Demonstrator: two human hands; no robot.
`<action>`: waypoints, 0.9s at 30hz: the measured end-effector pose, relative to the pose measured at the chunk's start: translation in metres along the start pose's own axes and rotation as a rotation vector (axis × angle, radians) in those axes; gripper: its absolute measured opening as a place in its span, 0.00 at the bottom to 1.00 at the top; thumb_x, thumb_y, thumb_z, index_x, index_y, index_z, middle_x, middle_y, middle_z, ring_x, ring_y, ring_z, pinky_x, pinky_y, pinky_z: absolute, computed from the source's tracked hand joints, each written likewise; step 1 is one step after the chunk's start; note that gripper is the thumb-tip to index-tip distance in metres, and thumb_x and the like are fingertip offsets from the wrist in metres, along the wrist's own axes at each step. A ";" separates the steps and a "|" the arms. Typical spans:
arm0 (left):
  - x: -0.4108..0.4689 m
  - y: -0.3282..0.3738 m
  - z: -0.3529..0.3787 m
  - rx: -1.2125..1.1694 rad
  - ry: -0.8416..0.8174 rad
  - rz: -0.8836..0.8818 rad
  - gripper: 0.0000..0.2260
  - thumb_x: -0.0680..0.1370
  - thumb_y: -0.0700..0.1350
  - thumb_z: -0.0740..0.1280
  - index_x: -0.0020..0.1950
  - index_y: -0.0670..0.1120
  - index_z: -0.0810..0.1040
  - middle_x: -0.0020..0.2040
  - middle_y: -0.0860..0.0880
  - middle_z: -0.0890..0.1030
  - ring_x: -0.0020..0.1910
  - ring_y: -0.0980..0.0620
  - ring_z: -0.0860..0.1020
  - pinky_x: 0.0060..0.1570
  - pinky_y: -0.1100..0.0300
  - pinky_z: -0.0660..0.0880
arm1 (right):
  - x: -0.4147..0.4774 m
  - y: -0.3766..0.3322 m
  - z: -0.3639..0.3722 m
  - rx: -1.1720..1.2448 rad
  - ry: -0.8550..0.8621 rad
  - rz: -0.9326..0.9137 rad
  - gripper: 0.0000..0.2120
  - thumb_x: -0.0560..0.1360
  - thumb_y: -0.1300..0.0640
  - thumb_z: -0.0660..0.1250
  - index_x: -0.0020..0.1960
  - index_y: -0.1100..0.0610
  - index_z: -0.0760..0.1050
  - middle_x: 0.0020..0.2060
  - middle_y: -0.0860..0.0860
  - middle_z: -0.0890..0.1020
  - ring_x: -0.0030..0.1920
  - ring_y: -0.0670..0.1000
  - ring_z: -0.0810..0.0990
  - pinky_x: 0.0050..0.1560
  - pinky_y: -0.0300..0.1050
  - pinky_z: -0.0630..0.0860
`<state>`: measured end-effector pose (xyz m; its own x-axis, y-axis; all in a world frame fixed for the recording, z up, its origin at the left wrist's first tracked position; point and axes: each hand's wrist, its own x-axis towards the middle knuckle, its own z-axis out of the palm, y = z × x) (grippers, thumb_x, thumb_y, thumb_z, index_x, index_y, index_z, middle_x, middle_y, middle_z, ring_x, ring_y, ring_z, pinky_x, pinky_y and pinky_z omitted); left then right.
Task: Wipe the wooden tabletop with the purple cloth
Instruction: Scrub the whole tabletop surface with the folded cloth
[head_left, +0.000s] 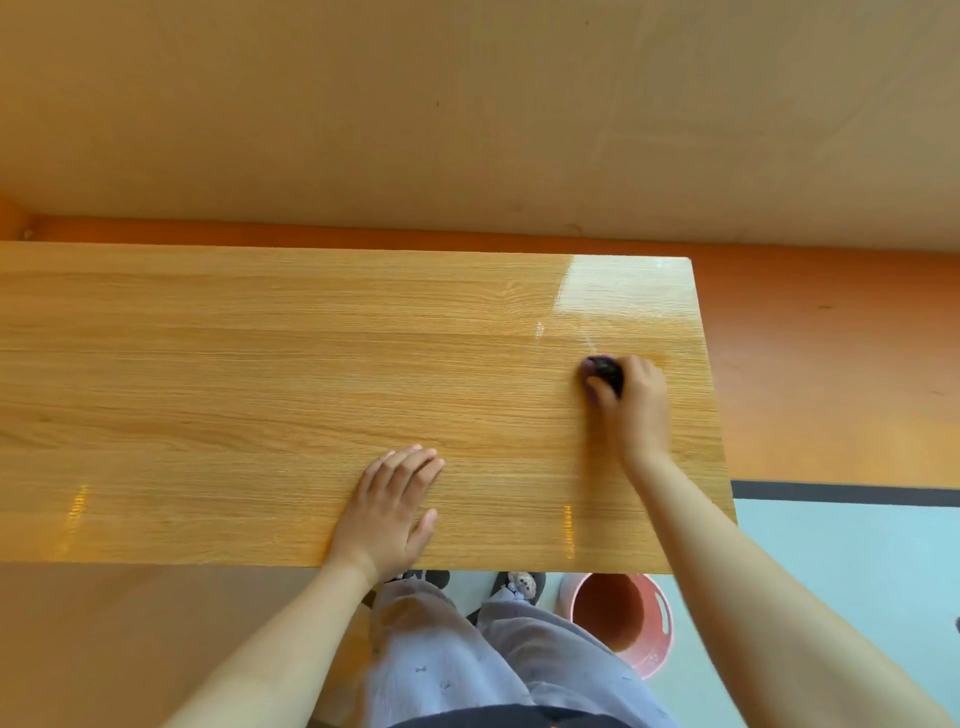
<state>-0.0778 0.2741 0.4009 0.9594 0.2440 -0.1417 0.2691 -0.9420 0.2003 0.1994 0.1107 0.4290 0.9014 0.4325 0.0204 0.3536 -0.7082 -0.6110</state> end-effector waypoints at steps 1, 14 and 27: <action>0.000 0.000 0.000 -0.001 0.003 0.000 0.26 0.74 0.53 0.58 0.70 0.46 0.66 0.68 0.47 0.68 0.69 0.47 0.65 0.74 0.53 0.48 | 0.004 0.016 -0.013 -0.009 0.047 0.059 0.10 0.73 0.56 0.70 0.51 0.61 0.76 0.47 0.59 0.78 0.51 0.58 0.73 0.48 0.42 0.64; 0.000 -0.002 0.004 -0.020 0.028 0.007 0.26 0.74 0.53 0.59 0.70 0.46 0.66 0.68 0.47 0.69 0.69 0.47 0.65 0.73 0.52 0.51 | 0.015 0.018 -0.011 -0.022 0.186 0.278 0.11 0.74 0.57 0.69 0.51 0.62 0.74 0.49 0.61 0.77 0.53 0.61 0.73 0.52 0.46 0.66; 0.001 0.000 0.004 -0.019 0.063 0.018 0.26 0.73 0.53 0.60 0.70 0.46 0.66 0.68 0.48 0.68 0.69 0.47 0.65 0.73 0.52 0.51 | 0.037 0.017 -0.007 0.073 -0.006 -0.008 0.09 0.72 0.58 0.71 0.50 0.60 0.77 0.45 0.56 0.78 0.50 0.56 0.73 0.46 0.40 0.62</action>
<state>-0.0776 0.2738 0.3970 0.9672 0.2421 -0.0764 0.2532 -0.9418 0.2210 0.2404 0.1102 0.4251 0.8973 0.4410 0.0208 0.3411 -0.6627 -0.6667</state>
